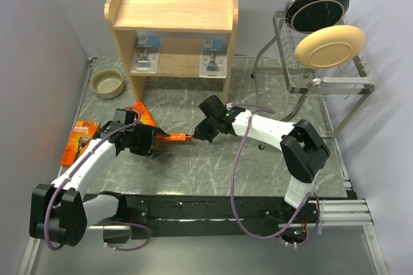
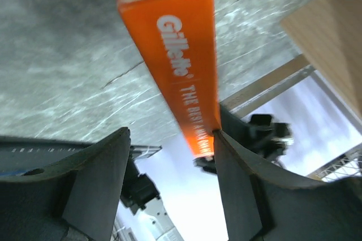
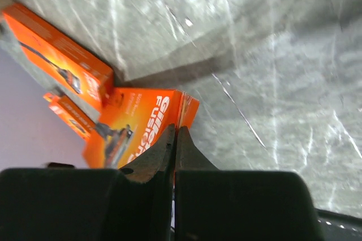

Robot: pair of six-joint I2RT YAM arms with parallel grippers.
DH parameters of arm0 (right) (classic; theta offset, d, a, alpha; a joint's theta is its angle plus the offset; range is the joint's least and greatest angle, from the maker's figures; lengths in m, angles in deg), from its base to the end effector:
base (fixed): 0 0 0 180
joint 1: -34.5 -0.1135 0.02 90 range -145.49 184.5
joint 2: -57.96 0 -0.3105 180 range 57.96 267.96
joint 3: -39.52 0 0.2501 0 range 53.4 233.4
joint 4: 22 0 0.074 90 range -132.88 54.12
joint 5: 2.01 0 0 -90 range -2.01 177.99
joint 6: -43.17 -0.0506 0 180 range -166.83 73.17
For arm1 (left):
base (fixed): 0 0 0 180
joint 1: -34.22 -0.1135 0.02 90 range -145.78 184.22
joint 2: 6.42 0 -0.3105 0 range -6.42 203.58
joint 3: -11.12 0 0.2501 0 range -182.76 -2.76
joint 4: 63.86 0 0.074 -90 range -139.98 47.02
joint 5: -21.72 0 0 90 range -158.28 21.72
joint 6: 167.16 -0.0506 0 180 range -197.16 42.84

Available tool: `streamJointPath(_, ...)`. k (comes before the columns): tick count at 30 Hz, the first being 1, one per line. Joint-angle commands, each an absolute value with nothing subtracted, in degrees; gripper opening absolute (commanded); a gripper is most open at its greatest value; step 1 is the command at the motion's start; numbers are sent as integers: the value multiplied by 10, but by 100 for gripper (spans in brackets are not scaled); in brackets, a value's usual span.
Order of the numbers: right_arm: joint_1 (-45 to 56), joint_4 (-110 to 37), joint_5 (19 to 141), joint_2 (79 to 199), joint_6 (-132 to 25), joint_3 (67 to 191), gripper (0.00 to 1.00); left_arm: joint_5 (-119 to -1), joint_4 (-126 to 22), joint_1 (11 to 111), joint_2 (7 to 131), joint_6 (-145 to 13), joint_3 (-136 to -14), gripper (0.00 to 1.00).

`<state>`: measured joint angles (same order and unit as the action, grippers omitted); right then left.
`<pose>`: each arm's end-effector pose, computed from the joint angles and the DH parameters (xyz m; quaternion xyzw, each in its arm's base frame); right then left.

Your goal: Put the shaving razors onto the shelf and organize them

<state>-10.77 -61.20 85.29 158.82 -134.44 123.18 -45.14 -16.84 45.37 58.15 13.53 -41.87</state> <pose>0.2702 0.2761 0.2407 0.3393 0.8949 0.2739 0.0948 0.1870 -0.0571 0.2408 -0.5616 0.7596 -0.3275 0.0172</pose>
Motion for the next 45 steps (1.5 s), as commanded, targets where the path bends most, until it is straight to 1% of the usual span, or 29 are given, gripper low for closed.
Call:
streamJointPath(1,-145,-597,817,1551,-1354,1224,0,-540,-231,431,585,135,-406,66)
streamJointPath(7,-157,-593,818,1553,-1352,1220,0,-542,-242,408,579,128,-392,65)
streamJointPath(10,-161,-586,817,1560,-1354,1230,0,-544,-234,408,573,124,-379,61)
streamJointPath(11,-164,-586,818,1562,-1351,1234,0,-546,-231,408,567,124,-378,54)
streamJointPath(12,-165,-586,818,1562,-1351,1234,0,-547,-235,407,564,118,-379,49)
streamJointPath(13,-166,-584,817,1561,-1347,1233,3,-545,-245,407,561,110,-383,43)
streamJointPath(14,-165,-583,819,1557,-1332,1229,12,-544,-251,407,554,99,-387,35)
streamJointPath(15,-165,-580,823,1552,-1322,1227,20,-543,-253,407,551,82,-391,33)
streamJointPath(16,-164,-573,831,1546,-1307,1221,39,-547,-251,407,547,73,-399,32)
streamJointPath(17,-162,-572,836,1527,-1273,1213,48,-546,-249,407,540,63,-402,28)
streamJointPath(18,-156,-573,838,1516,-1246,1208,55,-544,-251,407,535,32,-405,26)
streamJointPath(19,-152,-574,849,1503,-1211,1206,63,-540,-251,406,529,13,-406,26)
streamJointPath(21,-135,-585,858,1459,-1094,1209,69,-522,-244,405,511,-56,-407,23)
streamJointPath(22,-127,-597,858,1446,-1045,1213,72,-512,-251,405,502,-78,-404,23)
streamJointPath(23,-119,-609,857,1425,-963,1227,74,-501,-255,402,485,-98,-401,24)
streamJointPath(25,-91,-656,859,1412,-893,1250,78,-443,-281,399,472,-152,-392,23)
streamJointPath(26,-83,-664,852,1398,-827,1266,79,-419,-316,396,455,-164,-389,21)
streamJointPath(28,-59,-678,842,1383,-776,1278,83,-351,-375,387,443,-183,-394,21)
streamJointPath(29,-56,-679,833,1370,-732,1287,84,-331,-424,385,446,-194,-405,20)
streamJointPath(30,-55,-677,821,1363,-710,1290,85,-288,-446,384,452,-199,-430,20)
streamJointPath(32,-55,-673,810,1348,-673,1290,86,-238,-495,384,485,-195,-450,16)
streamJointPath(33,-55,-666,805,1344,-665,1286,86,-206,-490,384,499,-196,-476,15)
streamJointPath(34,-55,-664,805,1340,-659,1281,86,-186,-489,384,524,-193,-485,16)
streamJointPath(37,-55,-655,803,1334,-646,1278,87,-101,-586,378,540,-159,-507,18)
streamJointPath(41,-50,-649,817,1315,-623,1271,87,-61,-616,378,546,-196,-603,18)
streamJointPath(42,-49,-646,820,1309,-622,1269,87,-52,-605,379,551,-206,-649,19)
streamJointPath(44,-45,-644,819,1295,-613,1263,87,-29,-592,379,571,-233,-697,19)
streamJointPath(45,-41,-643,820,1291,-612,1262,87,-23,-584,379,579,-244,-746,19)
